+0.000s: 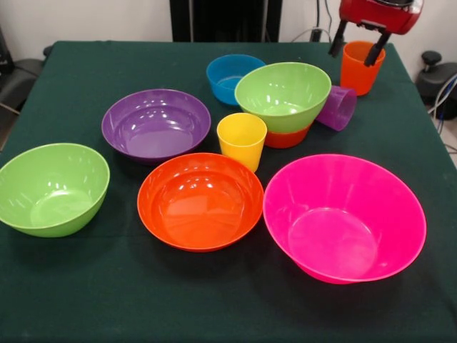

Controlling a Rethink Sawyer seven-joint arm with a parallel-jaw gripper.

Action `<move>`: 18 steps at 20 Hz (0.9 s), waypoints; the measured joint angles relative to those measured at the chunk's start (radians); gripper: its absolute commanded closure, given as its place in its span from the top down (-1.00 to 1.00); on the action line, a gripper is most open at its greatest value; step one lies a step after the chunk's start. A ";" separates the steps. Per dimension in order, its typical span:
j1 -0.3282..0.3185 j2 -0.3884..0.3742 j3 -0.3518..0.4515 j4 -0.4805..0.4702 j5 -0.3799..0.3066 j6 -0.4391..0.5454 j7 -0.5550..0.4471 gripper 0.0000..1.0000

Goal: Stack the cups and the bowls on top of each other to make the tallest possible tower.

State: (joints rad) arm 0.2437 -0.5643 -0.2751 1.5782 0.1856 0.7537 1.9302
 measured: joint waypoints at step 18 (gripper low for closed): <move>0.000 -0.003 0.022 0.090 -0.001 0.001 0.000 1.00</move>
State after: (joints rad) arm 0.2438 -0.5669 -0.2534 1.6678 0.1847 0.7550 1.9302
